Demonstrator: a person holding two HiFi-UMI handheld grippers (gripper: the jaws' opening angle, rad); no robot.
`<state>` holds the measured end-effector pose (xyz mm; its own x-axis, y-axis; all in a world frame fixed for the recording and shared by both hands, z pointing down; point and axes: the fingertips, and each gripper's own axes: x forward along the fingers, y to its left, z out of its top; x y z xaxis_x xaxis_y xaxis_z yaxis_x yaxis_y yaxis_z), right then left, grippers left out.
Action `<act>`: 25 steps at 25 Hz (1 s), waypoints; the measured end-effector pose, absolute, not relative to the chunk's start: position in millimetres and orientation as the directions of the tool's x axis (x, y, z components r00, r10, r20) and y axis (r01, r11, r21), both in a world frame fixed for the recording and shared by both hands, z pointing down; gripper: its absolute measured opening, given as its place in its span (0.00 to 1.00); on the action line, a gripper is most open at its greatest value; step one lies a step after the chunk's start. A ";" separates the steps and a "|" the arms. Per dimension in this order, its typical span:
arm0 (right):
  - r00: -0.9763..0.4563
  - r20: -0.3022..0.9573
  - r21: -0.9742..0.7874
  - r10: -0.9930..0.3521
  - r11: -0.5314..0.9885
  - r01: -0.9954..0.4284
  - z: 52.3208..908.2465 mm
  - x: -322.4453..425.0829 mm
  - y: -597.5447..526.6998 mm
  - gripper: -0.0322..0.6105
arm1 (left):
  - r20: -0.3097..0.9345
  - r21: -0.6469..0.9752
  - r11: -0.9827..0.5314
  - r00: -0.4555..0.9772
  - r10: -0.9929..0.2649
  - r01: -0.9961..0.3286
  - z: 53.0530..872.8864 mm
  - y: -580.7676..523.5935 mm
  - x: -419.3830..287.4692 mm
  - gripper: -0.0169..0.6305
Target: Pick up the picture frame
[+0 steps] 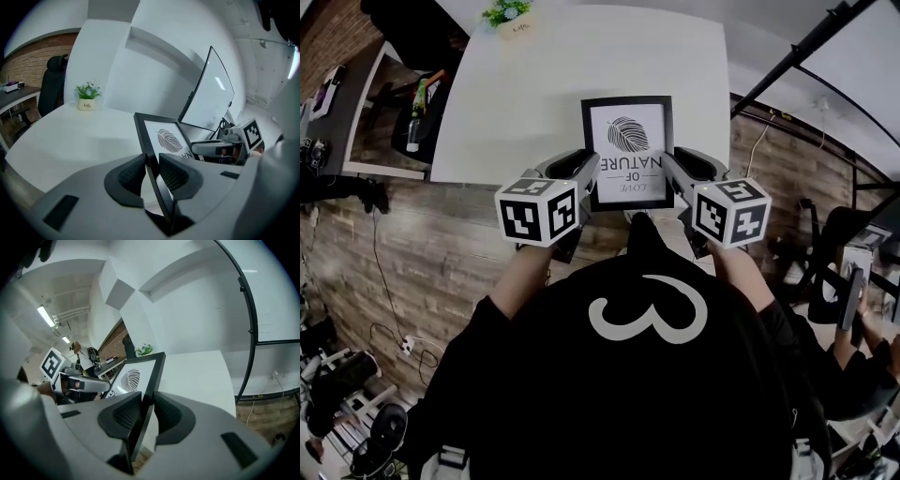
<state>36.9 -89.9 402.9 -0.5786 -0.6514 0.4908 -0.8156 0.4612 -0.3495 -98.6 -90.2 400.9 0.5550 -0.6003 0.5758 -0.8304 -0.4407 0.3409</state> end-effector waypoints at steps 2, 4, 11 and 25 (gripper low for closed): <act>-0.587 0.474 -0.356 -0.656 0.466 -0.810 396.9 32.8 -86.2 0.20 | 0.564 0.337 -0.446 0.557 -0.609 -0.829 394.7 -86.2 -103.1 0.18; -0.592 0.456 -0.359 -0.665 0.471 -0.806 389.8 29.8 -83.0 0.20 | 0.552 0.336 -0.451 0.561 -0.617 -0.827 388.2 -82.9 -106.3 0.18; -0.592 0.402 -0.345 -0.699 0.483 -0.805 367.0 26.6 -68.6 0.20 | 0.505 0.334 -0.471 0.577 -0.642 -0.817 365.2 -69.9 -110.5 0.18; -0.596 0.280 -0.304 -0.752 0.520 -0.798 314.8 32.7 -41.8 0.21 | 0.392 0.311 -0.532 0.617 -0.682 -0.787 312.2 -46.3 -106.2 0.18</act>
